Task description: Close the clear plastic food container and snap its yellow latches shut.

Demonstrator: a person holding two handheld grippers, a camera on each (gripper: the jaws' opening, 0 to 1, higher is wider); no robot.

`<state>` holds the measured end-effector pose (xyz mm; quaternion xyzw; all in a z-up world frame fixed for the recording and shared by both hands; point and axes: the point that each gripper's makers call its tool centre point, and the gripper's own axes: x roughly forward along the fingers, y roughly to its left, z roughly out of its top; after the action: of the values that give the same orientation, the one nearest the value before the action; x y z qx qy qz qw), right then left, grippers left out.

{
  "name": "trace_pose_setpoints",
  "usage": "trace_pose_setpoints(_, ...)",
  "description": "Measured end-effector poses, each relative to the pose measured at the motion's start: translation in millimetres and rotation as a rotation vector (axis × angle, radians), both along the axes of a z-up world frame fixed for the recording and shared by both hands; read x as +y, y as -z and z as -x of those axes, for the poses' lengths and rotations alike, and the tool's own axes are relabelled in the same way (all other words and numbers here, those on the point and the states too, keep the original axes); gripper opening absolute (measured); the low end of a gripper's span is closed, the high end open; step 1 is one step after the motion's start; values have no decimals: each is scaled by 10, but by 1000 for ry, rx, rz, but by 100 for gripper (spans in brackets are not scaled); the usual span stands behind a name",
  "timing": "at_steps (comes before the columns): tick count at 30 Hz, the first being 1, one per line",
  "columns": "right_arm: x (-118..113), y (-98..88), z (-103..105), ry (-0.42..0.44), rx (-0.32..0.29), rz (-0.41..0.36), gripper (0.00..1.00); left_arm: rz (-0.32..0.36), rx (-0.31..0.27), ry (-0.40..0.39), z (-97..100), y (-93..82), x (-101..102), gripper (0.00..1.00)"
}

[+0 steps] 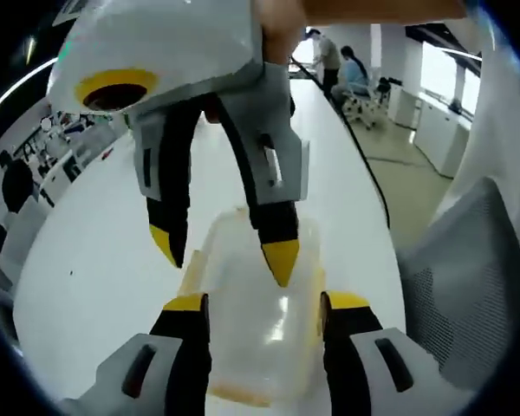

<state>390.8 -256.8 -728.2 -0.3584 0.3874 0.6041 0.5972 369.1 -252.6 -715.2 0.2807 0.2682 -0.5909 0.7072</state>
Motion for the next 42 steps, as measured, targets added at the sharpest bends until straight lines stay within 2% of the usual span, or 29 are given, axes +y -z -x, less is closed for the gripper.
trace_pose_setpoints(2,6,-29,42,-18,0,-27,53,16,8,0,-22,-45,29,56)
trace_pose_setpoints(5,16,-92,50,9,0,-70,60,29,6,2,-65,-98,79,62)
trace_pose_setpoints(7,25,-129,90,14,12,-96,64,44,26,4,-64,-124,94,66)
trace_pose_setpoints(9,25,-153,118,14,15,-114,70,34,30,4,-76,-112,121,70)
trace_pose_setpoints(12,-6,-150,182,2,16,-120,74,6,51,32,-53,-68,209,67)
trace_pose_setpoints(14,-48,-118,212,-5,11,-110,75,-22,73,34,-44,-22,281,70)
trace_pose_setpoints(16,-80,-93,224,-5,10,-106,77,-39,70,37,-57,5,330,74)
trace_pose_setpoints(17,-105,-75,233,-1,14,-104,77,-65,63,42,-79,34,387,74)
trace_pose_setpoints(19,-145,-45,234,7,14,-100,79,-70,73,35,-106,49,432,75)
trace_pose_setpoints(23,-221,13,214,49,27,-96,88,-97,61,40,-147,82,510,76)
trace_pose_setpoints(32,-368,172,176,47,-3,-54,87,-137,72,62,-168,211,539,77)
trace_pose_setpoints(42,-423,261,170,57,-12,-34,76,-161,84,79,-179,297,543,74)
